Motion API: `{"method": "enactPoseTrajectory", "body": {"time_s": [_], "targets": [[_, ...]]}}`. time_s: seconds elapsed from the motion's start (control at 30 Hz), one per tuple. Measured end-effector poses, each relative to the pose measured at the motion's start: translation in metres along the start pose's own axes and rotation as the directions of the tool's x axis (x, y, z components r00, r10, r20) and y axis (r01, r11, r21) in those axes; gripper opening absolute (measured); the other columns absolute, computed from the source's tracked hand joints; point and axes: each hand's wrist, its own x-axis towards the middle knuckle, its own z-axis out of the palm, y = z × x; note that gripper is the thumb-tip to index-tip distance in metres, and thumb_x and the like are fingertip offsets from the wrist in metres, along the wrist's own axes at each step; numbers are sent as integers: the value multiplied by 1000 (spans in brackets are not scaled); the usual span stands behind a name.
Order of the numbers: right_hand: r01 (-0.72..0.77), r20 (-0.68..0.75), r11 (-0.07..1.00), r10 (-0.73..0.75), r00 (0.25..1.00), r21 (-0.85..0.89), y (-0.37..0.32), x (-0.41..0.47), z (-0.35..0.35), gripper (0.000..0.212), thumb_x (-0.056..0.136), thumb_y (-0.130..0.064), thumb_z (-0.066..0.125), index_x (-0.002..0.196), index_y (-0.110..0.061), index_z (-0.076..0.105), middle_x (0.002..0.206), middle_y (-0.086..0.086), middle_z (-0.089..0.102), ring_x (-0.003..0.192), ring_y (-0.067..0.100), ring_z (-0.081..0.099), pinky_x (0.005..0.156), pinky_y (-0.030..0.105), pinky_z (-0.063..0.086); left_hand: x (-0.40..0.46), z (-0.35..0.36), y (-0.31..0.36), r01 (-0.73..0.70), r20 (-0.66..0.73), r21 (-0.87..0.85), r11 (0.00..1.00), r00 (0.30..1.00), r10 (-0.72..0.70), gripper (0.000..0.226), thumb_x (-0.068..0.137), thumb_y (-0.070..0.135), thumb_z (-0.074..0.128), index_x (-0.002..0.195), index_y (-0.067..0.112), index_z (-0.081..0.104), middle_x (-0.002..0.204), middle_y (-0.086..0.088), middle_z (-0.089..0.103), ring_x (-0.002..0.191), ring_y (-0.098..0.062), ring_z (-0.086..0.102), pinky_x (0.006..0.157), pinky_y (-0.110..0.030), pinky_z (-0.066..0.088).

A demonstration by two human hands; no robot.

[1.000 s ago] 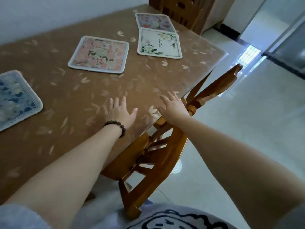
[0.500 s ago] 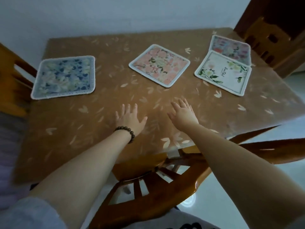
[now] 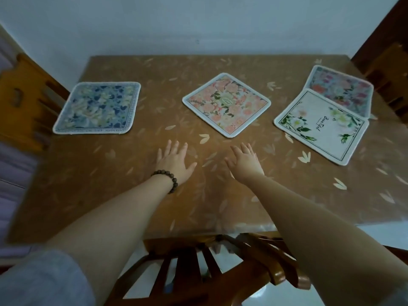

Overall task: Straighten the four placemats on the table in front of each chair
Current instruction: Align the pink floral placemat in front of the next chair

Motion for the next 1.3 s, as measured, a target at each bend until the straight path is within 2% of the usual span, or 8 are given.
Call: {"method": "enactPoseTrajectory", "body": {"time_s": [0.3, 0.47, 0.57, 0.7, 0.83, 0.97, 1.17, 1.3], "targets": [[-92, -8, 992, 93, 996, 82, 17, 93, 21, 67, 91, -49, 50, 147, -22, 24, 157, 11, 13, 145, 27, 1, 117, 44, 9, 103, 15, 11, -131, 71, 19, 991, 989, 130, 79, 86, 65, 39, 148, 27, 8, 158, -1, 2, 143, -22, -8, 114, -48, -1], [-100, -51, 992, 105, 993, 81, 36, 138, 39, 72, 88, -52, 53, 148, -27, 21, 159, 9, 7, 145, 25, -4, 115, 43, 3, 162, 33, 18, -222, 73, 60, 973, 973, 217, 83, 84, 66, 42, 148, 27, 7, 158, -2, 0, 143, -22, -9, 114, -47, -2], [-78, -108, 996, 82, 991, 35, 43, 160, 47, 73, 87, -56, 52, 147, -28, 21, 159, 9, 4, 145, 26, -7, 116, 45, 0, 190, 43, 22, -265, 57, 55, 963, 963, 262, 83, 83, 68, 40, 148, 27, 8, 158, -2, -2, 143, -21, -9, 113, -47, -3], [1, -81, 998, -6, 997, -58, 52, 181, 46, 78, 85, -65, 45, 149, -27, 18, 159, 9, 0, 144, 23, -11, 116, 43, -4, 216, 55, 24, -288, 57, 61, 956, 957, 285, 87, 79, 77, 30, 148, 31, 5, 158, 0, -5, 143, -20, -9, 113, -47, -5], [162, -83, 978, -174, 981, -135, 52, 185, 42, 54, 94, -50, 41, 142, -25, 36, 155, 15, 19, 145, 29, 9, 118, 40, 9, 237, 61, 27, -302, 6, 60, 951, 953, 302, 90, 74, 83, 18, 147, 35, 3, 157, 3, -5, 143, -20, -10, 114, -45, -7], [273, -170, 943, -306, 937, -192, 43, 179, 48, 33, 97, -23, 48, 126, -9, 56, 140, 22, 46, 134, 41, 35, 113, 47, 27, 255, 61, 27, -379, -2, 71, 923, 925, 380, 83, 79, 77, 19, 148, 32, 11, 158, 1, -3, 143, -23, -6, 114, -45, -2], [206, -315, 976, -217, 924, -69, 32, 172, 45, 12, 92, -6, 52, 96, -2, 63, 110, 13, 67, 119, 37, 54, 95, 50, 48, 262, 55, 20, -429, -41, 81, 900, 900, 433, 50, 98, 42, 30, 146, 32, 23, 157, 0, 7, 144, -22, 0, 115, -39, 2], [180, -273, 983, -184, 944, -39, 35, 166, 49, 19, 94, -9, 49, 109, -5, 61, 125, 8, 62, 129, 33, 44, 102, 44, 39, 260, 48, 17, -468, -45, 110, 877, 879, 475, 44, 100, 34, 29, 143, 31, 31, 156, -1, 15, 144, -25, 4, 115, -39, 6]]}}
